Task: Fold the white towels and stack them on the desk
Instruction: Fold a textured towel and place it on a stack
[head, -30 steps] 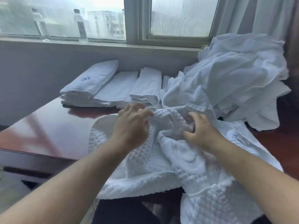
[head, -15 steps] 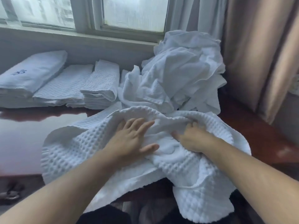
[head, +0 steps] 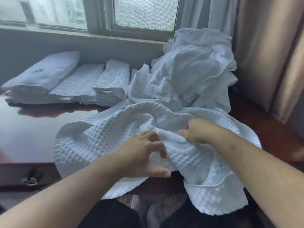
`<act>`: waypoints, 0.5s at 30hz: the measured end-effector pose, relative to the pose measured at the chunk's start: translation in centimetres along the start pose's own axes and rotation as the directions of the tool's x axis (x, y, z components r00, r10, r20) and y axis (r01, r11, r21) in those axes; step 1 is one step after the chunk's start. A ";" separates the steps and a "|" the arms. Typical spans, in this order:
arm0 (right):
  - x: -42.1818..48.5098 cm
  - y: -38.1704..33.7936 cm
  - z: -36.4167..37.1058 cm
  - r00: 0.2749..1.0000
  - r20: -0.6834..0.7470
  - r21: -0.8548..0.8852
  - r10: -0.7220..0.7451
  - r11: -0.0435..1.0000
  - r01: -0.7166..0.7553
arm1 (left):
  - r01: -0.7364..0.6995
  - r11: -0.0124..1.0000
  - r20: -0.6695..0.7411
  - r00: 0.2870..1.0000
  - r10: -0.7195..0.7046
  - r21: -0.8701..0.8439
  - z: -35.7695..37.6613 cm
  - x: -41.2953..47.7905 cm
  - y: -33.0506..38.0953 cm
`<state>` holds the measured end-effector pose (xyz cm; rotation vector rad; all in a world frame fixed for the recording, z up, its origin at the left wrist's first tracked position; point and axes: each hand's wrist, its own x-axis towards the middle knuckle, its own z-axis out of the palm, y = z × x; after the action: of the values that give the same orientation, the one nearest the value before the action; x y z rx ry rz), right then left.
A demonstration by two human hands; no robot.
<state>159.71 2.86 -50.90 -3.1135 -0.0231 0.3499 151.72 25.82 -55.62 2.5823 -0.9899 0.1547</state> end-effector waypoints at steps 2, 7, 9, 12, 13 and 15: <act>-0.6 0.0 0.5 0.997 0.051 0.056 -0.056 0.997 0.053 | -0.042 0.999 0.047 0.998 0.041 0.023 -0.2 -0.2 0.0; -0.8 0.2 3.2 0.989 -0.145 0.126 -0.021 0.991 0.040 | -0.084 0.996 0.020 0.996 0.085 -0.036 -0.9 0.1 0.3; -0.7 0.3 3.5 0.986 -0.163 0.131 -0.021 0.991 0.043 | -0.092 0.996 0.055 0.994 0.092 -0.003 -0.7 0.0 0.5; -0.4 0.5 3.3 0.987 -0.156 0.150 -0.026 0.987 0.050 | -0.067 0.998 0.009 0.998 0.067 0.018 0.0 -0.1 0.4; -0.2 0.6 3.3 0.988 -0.152 0.156 -0.025 0.987 0.049 | -0.028 1.000 -0.038 0.999 0.028 0.007 0.2 -0.1 0.3; -0.1 0.7 3.3 0.988 -0.150 0.166 -0.030 0.985 0.055 | 0.065 0.998 -0.118 0.991 -0.063 0.017 0.4 -0.2 0.1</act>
<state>158.91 2.22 -54.09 -2.9548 -0.0554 0.1144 151.48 25.77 -56.03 2.5868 -0.8664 0.2982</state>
